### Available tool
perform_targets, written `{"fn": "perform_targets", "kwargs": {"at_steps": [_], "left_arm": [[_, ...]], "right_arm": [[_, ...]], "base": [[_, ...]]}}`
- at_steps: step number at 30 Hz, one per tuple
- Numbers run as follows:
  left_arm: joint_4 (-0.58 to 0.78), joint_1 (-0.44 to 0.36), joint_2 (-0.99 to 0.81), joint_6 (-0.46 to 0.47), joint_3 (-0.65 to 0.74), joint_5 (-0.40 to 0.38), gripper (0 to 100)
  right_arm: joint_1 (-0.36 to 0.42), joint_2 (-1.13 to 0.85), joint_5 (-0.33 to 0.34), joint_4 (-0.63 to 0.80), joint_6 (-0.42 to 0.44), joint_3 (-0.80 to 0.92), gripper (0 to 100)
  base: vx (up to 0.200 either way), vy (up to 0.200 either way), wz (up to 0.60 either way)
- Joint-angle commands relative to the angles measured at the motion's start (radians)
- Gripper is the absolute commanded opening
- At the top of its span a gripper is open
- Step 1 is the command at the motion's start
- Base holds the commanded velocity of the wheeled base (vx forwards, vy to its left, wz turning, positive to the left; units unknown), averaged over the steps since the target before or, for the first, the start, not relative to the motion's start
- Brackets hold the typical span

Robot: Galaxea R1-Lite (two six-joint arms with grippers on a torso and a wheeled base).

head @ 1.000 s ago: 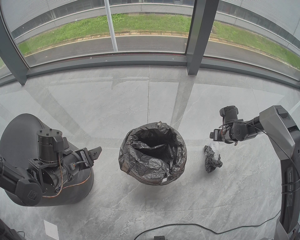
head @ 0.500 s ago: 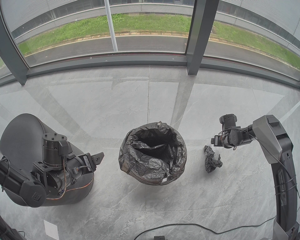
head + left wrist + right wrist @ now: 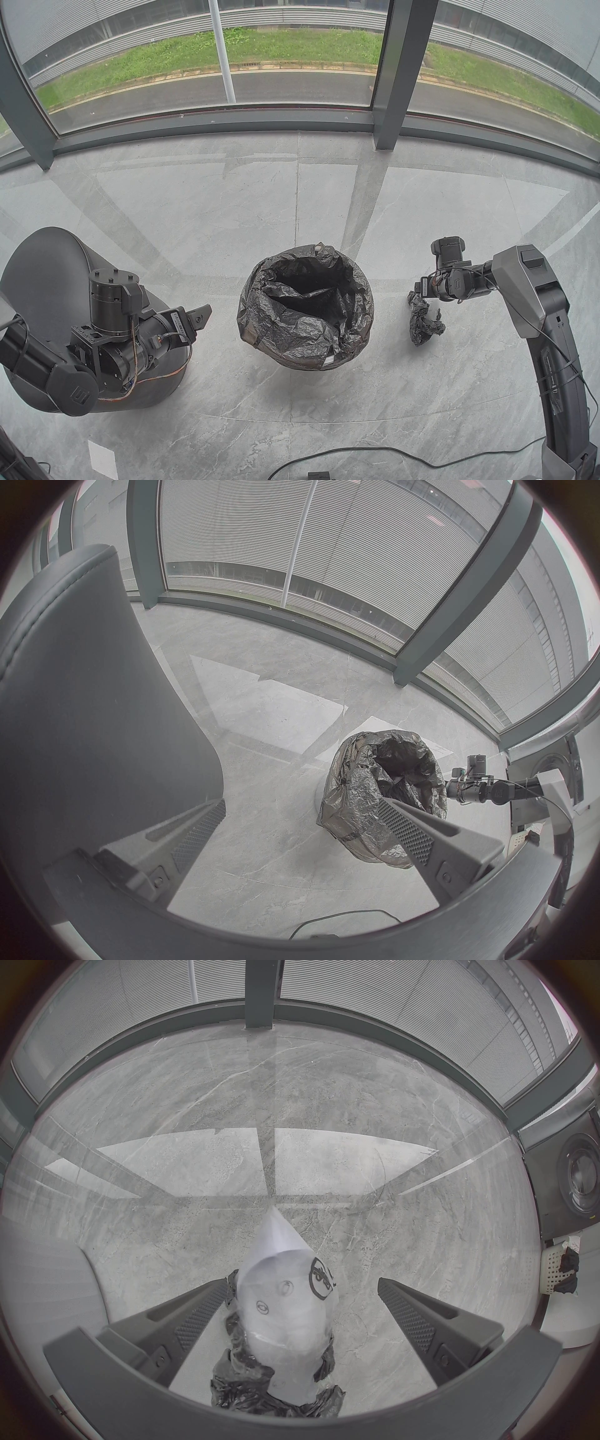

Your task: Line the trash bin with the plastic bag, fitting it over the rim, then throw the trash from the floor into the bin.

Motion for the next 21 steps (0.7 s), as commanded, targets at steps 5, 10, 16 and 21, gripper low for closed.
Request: {"fn": "perform_targets", "kwargs": {"at_steps": [5,10,16,21], "left_arm": [[-0.102,0.000,0.068,0.009,0.035,0.004,100],[-0.110,0.000,0.082,0.009,0.035,0.004,100],[-0.110,0.000,0.082,0.009,0.035,0.004,100],[-0.110,0.000,0.080,0.009,0.035,0.004,100]], "right_arm": [[0.001,0.105,0.003,0.015,-0.014,-0.065,100],[-0.001,0.134,0.003,0.043,-0.014,-0.065,100],[0.002,0.134,0.003,0.042,-0.004,-0.065,0],[0.002,0.122,0.000,0.043,0.003,-0.065,0]], "base": [[0.000,0.000,0.00],[0.000,0.000,0.00],[0.000,0.000,0.00],[0.000,0.000,0.00]]}}
